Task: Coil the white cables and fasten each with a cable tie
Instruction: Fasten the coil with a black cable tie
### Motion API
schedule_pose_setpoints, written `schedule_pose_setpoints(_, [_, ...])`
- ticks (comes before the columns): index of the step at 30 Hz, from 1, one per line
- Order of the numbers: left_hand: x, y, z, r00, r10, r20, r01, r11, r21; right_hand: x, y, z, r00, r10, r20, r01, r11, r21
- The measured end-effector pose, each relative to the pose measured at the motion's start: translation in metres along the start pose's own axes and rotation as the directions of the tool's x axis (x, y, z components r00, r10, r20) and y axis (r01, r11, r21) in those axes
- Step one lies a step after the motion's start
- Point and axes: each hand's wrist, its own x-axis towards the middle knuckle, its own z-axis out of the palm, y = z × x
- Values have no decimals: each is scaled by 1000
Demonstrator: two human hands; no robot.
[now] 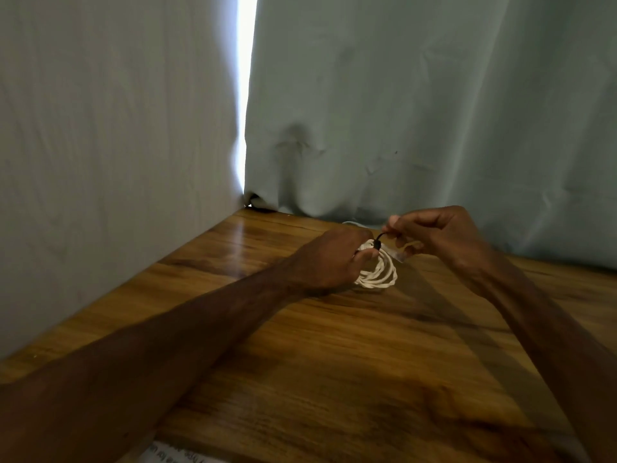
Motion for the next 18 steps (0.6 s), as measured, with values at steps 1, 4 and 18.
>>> schedule_pose_setpoints(1, [0,0,0,1000,7,0,-7,1000,15,-1,1,-2,999,21,26,-21,1000,13])
schedule_pose_setpoints(4, [-1,1,-3,1000,20,5,-20,999,39,-1,5,-8,993,72,96,-78,995,60])
schedule_pose_setpoints(18, [2,11,-7,996,82,28,-84,992,96,-2,-5,-15,954,233,187,-276,926,258])
